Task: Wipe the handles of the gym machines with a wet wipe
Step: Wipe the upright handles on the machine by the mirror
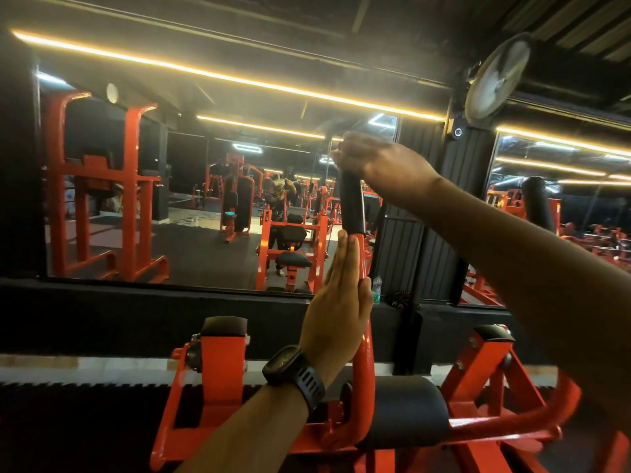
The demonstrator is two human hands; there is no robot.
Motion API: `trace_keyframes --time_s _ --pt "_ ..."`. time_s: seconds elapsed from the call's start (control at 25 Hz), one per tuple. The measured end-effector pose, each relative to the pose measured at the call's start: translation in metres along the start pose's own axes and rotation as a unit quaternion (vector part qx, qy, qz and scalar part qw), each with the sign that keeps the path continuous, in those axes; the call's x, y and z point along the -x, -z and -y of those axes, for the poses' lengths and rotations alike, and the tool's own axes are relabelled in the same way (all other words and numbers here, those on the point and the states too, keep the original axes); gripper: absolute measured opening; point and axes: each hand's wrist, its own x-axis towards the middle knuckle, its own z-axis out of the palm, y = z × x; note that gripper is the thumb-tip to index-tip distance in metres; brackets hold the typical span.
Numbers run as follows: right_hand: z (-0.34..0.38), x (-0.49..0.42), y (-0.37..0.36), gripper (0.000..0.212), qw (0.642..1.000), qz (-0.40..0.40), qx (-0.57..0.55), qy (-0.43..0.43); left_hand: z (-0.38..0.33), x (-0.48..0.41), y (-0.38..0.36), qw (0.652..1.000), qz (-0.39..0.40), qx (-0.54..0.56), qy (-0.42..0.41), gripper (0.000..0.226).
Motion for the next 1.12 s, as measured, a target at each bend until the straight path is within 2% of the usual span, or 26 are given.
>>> trace_keyframes --time_s 0.08,0.16,0.28,0.48,0.6,0.8,0.88,1.0,1.12 --pt "0.003 -0.007 -0.002 0.060 0.996 -0.019 -0.023 -0.087 0.000 0.000 0.000 1.000 0.003 -0.007 0.006 0.064" --pt "0.017 -0.011 -0.006 0.049 0.980 -0.076 -0.082 -0.163 0.000 0.000 0.001 1.000 0.007 -0.011 0.012 0.064" --pt "0.052 -0.004 -0.003 0.026 0.906 -0.188 -0.233 -0.297 -0.003 0.001 0.002 1.000 0.010 -0.009 0.015 0.063" --pt "0.068 -0.012 0.001 0.018 0.845 -0.225 -0.282 -0.394 -0.007 -0.002 0.005 1.000 0.016 -0.005 0.022 0.063" --pt "0.074 -0.012 -0.002 0.013 0.770 -0.248 -0.348 -0.473 -0.008 -0.001 0.005 0.999 0.015 -0.008 0.031 0.063" --pt "0.061 -0.011 0.001 0.024 0.718 -0.237 -0.400 -0.518 -0.002 0.000 0.002 1.000 0.008 -0.008 0.013 0.064" --pt "0.059 -0.009 -0.001 0.028 0.711 -0.215 -0.425 -0.518 0.000 0.002 0.000 1.000 0.005 -0.010 0.008 0.064" --pt "0.067 -0.004 -0.009 0.030 0.720 -0.229 -0.428 -0.496 0.000 0.002 0.000 1.000 0.004 -0.004 0.014 0.065" --pt "0.065 0.002 -0.009 0.025 0.694 -0.253 -0.468 -0.485 0.001 0.001 0.000 1.000 0.006 -0.014 0.015 0.064"
